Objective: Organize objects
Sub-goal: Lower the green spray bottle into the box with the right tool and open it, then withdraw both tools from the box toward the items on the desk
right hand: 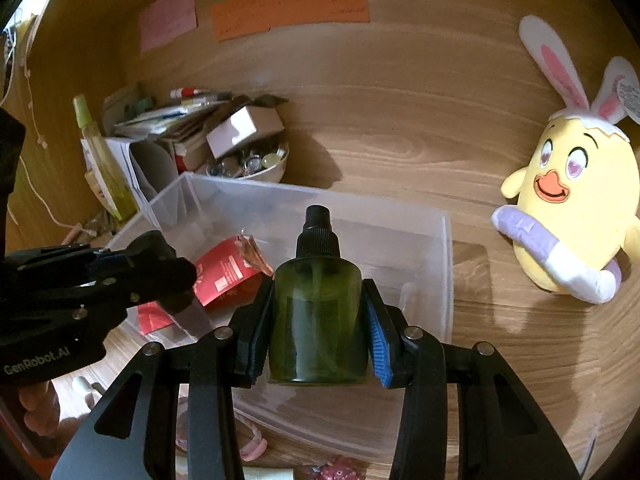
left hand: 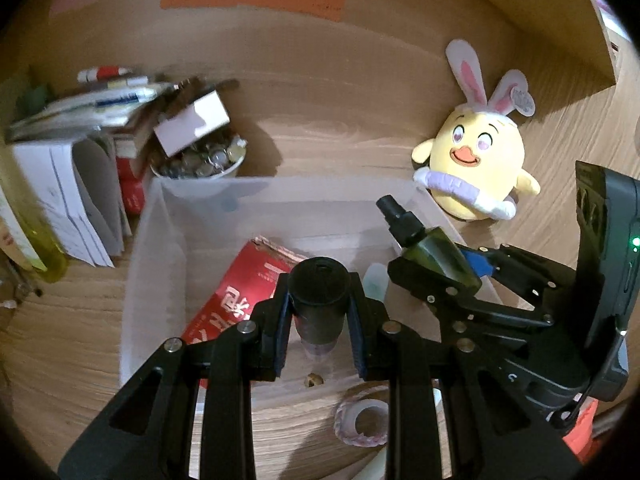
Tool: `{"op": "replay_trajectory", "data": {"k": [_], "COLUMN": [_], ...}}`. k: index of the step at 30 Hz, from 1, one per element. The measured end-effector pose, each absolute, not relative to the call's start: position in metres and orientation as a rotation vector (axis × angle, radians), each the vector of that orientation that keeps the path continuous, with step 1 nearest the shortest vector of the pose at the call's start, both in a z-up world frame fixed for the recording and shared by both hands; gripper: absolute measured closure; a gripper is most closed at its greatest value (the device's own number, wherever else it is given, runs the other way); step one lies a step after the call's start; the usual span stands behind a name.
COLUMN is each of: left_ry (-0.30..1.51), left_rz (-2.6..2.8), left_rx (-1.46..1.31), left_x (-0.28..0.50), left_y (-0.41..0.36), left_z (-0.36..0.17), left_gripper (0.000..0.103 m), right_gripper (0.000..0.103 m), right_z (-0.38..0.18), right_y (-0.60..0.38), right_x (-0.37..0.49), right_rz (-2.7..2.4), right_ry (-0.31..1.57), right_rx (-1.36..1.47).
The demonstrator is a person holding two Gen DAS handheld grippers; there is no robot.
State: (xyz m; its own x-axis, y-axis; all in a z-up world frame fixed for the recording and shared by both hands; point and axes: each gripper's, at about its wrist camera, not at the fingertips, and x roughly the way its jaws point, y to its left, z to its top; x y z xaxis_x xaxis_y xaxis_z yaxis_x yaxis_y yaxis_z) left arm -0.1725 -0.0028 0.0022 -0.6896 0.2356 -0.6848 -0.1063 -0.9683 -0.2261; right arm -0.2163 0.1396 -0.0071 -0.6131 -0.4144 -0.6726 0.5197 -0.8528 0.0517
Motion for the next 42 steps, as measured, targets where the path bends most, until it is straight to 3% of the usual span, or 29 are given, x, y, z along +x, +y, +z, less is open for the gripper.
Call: {"op": "replay_trajectory", "data": {"k": [10,15,19,24,26,28,35,42], "left_ry": [-0.279,-0.263,-0.245,-0.219,-0.208,-0.209,-0.239,-0.202], "left_rz": [2.737,2.792,2.818,2.846,2.869,2.881,2.866,2.866], "left_rx": [-1.193,-1.183,-1.16,-1.133,-1.116,-1.103,-1.055,-1.05], "left_x": [-0.177,-0.174,-0.169,-0.16,-0.154,-0.15,-0.131,-0.112], "left_y": [-0.021,-0.029,-0.032,-0.032,-0.033,-0.035,-0.04,-0.035], "left_z": [-0.011,-0.007,-0.002,0.005,0.01,0.014,0.026,0.024], "left_gripper": [0.074,0.054,0.042,0.032,0.029,0.027,0.021,0.019], "right_gripper": [0.065,0.064,0.054,0.053,0.047,0.038,0.025,0.023], "right_z": [-0.014,-0.014,-0.012,-0.006,-0.003,0.002,0.016,0.018], "right_y": [0.135,0.133,0.132,0.132,0.134,0.137,0.146,0.16], "right_x": [-0.22,-0.218,-0.216,-0.211,-0.208,-0.204,-0.182,-0.163], "right_rz": [-2.43,-2.436,-2.446,-2.454,-2.456,-2.467,-2.485,-2.486], "right_ry": [0.24,0.262,0.268,0.275,0.271,0.26,0.259,0.248], "right_rx": [0.989,0.983,0.971,0.948,0.943,0.924,0.864,0.861]}}
